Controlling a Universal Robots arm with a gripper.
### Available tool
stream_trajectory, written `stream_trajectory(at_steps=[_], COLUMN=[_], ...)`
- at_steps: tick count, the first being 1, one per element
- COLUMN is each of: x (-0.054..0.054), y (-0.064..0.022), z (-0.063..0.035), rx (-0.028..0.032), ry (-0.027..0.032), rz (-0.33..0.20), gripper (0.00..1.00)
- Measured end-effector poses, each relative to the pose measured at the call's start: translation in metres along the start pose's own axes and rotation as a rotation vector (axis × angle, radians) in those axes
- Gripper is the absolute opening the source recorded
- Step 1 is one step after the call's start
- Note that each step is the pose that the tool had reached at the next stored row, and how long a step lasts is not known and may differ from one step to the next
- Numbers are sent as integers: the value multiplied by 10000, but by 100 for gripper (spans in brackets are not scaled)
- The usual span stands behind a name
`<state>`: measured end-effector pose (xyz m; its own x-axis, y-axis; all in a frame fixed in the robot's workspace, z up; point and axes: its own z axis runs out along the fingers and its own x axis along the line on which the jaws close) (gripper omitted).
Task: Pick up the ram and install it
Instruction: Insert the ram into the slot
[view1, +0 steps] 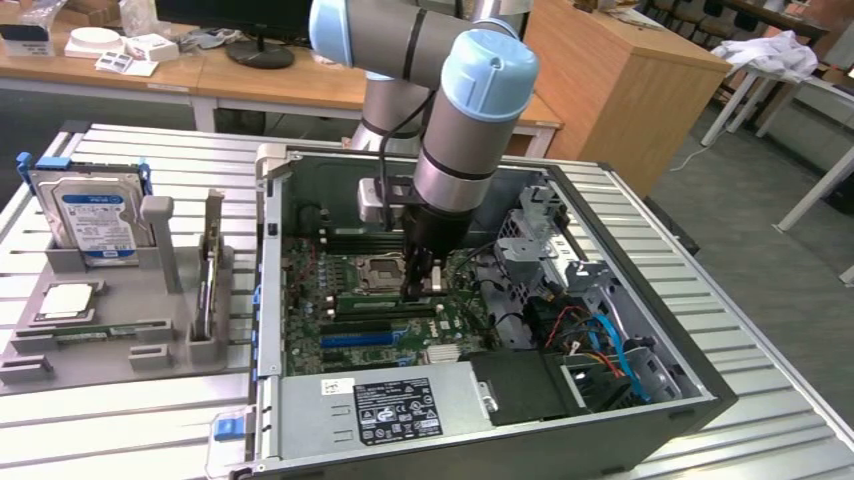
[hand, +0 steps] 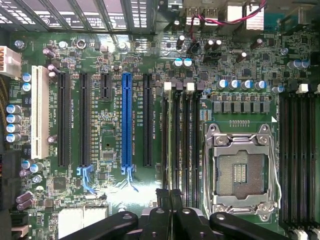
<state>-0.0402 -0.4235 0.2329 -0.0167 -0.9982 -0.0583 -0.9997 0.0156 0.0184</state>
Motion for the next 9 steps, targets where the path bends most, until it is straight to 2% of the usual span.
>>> stream_trajectory(at_steps=[9], x=[2], y=[0], z=[11], rx=[0], ry=[1], rz=[0], gripper=[12])
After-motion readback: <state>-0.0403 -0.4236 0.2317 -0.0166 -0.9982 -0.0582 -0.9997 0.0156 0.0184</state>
